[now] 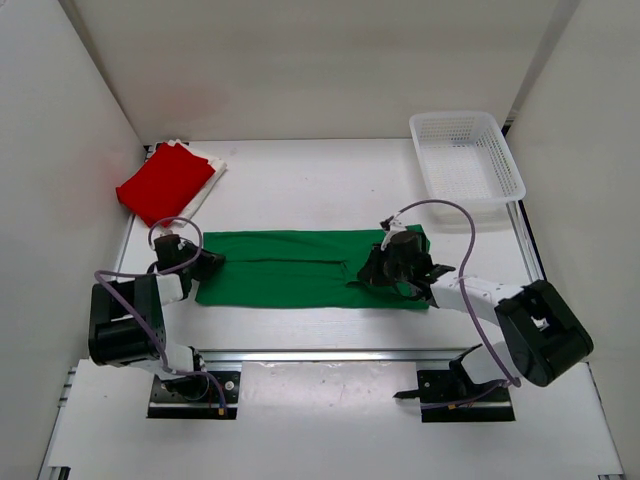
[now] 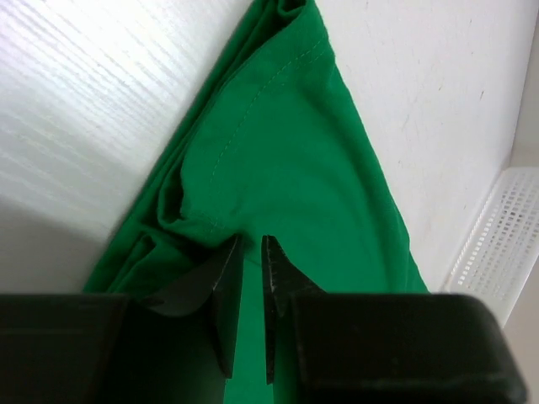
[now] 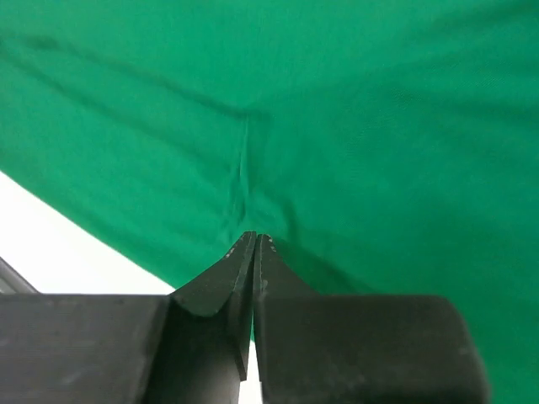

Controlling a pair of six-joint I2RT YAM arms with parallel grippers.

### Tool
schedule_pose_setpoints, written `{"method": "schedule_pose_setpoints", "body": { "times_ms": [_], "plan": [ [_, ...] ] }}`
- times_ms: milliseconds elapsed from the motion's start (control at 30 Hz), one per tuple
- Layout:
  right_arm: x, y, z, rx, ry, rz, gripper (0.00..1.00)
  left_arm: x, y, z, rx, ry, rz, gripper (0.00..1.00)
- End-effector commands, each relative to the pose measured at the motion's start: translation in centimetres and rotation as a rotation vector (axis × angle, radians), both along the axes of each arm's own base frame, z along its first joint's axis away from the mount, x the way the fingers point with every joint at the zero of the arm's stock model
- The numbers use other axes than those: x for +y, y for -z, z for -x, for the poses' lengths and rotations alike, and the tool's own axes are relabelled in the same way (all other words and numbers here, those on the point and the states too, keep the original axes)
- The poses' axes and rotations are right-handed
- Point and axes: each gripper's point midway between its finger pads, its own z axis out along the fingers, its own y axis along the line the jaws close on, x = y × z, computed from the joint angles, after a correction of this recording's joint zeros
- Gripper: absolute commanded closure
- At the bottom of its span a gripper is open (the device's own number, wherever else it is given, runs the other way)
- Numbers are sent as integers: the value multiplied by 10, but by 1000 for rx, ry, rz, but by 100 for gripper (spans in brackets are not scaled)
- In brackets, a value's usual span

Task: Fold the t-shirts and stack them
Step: Rotate the tshirt 70 degrees

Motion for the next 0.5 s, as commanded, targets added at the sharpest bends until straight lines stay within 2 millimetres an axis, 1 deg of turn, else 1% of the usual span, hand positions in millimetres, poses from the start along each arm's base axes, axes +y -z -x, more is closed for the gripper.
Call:
{"method": "schedule_pose_setpoints", "body": {
  "times_ms": [0, 33, 67, 100, 133, 167, 267, 333, 367, 400, 433, 467],
  "plan": [
    [17, 11, 16, 20, -72, -5, 100, -1, -13, 0, -42, 3, -1, 74],
    [16, 15, 21, 35, -78, -13, 100, 1, -20, -2, -59, -6, -25, 74],
    [19, 14, 24, 30, -77, -18, 100, 2, -22, -2, -69, -5, -42, 75],
    [21, 21, 34, 46, -89, -7, 100, 3, -29, -3, -88, -11, -46, 74],
    [22, 27, 39, 57, -97, 3, 100, 1, -35, -5, -107, -6, -49, 74],
    [21, 27, 39, 61, -97, -3, 100, -1, -37, -5, -110, -5, -47, 74],
    [27, 31, 51, 104, -140, -18, 100, -13, -56, -10, -174, 37, -56, 73],
    [32, 20, 46, 87, -171, -12, 100, -22, -70, -13, -213, 61, -58, 72],
    [33, 9, 45, 75, -182, -22, 100, -28, -78, -13, -239, 83, -64, 72],
    [35, -6, 43, 46, -203, -44, 100, -29, -87, -14, -262, 84, -76, 72],
    [34, -13, 40, 22, -203, -54, 99, -33, -90, -14, -274, 105, -95, 72],
    [31, -27, 35, -17, -188, -58, 98, -41, -95, -11, -288, 119, -100, 72]
  ]
}}
